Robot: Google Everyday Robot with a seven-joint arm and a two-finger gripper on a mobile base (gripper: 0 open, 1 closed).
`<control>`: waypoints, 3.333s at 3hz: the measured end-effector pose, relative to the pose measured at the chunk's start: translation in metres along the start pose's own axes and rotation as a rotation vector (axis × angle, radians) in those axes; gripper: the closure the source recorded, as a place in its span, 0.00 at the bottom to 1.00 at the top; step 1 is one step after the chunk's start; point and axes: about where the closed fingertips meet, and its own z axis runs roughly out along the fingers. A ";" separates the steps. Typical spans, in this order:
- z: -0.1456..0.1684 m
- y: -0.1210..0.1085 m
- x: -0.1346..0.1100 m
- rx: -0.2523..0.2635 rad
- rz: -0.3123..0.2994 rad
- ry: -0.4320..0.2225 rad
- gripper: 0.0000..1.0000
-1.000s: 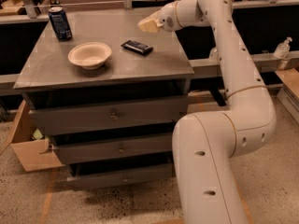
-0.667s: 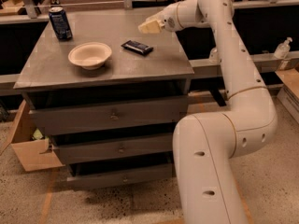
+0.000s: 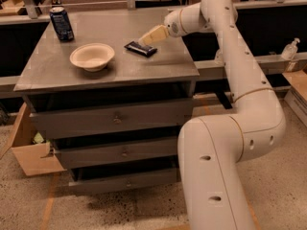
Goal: Move rxbar blueberry near paper bowl
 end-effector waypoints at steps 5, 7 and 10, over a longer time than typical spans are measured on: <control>0.000 0.057 0.056 0.070 0.008 0.058 0.03; -0.006 0.050 0.061 0.115 0.019 0.026 0.02; 0.005 0.035 0.045 0.124 0.026 -0.018 0.05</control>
Offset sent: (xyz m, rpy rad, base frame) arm -0.1118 0.0301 -0.0772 -0.0803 0.0603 -0.0006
